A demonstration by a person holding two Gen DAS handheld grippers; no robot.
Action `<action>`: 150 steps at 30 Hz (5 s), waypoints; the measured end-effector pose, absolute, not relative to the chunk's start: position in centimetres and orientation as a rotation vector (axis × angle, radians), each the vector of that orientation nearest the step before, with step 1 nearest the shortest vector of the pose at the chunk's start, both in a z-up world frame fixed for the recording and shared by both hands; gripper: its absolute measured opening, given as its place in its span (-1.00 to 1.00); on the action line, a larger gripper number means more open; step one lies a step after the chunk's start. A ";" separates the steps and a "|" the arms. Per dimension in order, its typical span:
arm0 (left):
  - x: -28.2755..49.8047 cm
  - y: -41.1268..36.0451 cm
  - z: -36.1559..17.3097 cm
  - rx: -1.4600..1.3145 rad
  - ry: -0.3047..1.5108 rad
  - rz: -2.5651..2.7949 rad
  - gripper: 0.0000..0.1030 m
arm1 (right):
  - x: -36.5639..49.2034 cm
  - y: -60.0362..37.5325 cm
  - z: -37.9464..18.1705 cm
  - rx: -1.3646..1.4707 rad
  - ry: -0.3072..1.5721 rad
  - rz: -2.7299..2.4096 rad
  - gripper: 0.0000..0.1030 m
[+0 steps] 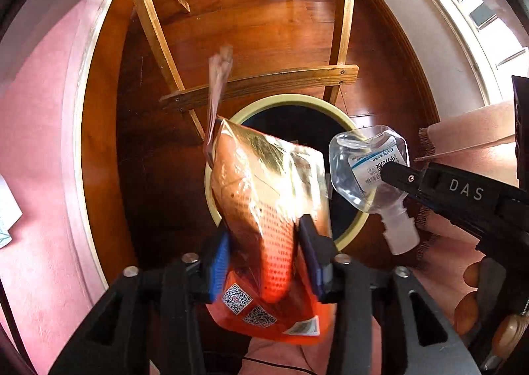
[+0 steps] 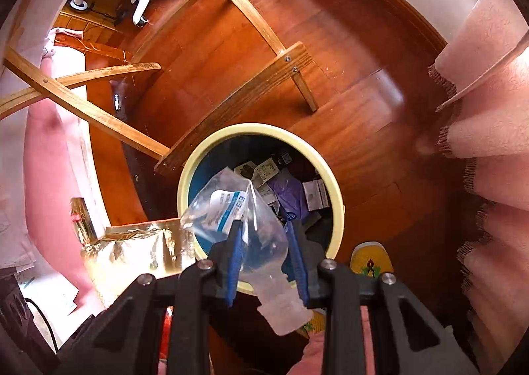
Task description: Collect trash
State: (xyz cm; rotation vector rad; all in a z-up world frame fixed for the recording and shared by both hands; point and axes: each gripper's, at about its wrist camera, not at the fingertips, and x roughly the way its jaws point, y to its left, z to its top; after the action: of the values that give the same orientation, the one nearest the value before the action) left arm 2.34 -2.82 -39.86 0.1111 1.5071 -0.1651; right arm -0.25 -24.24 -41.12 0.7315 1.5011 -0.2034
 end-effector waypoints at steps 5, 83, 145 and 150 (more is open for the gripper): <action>3.0 -1.6 -41.7 0.142 1.494 -0.162 0.27 | -0.1 -23.5 -43.4 0.689 1.537 -0.159 -0.03; 2.4 4.0 3.3 -0.040 1.014 -0.012 0.49 | 2.7 -16.4 4.4 0.153 1.050 0.095 0.32; 2.8 3.2 2.6 -0.035 1.039 0.013 0.49 | 3.5 -16.8 3.2 0.158 1.077 0.106 0.32; 2.9 3.2 2.6 -0.035 1.039 0.012 0.49 | 3.4 -16.7 3.0 0.157 1.077 0.107 0.32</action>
State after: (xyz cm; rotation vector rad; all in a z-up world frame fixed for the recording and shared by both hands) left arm 2.87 3.19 2.62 -0.0346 1.0388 0.0123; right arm 3.41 -16.69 3.01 0.1573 1.0771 0.1067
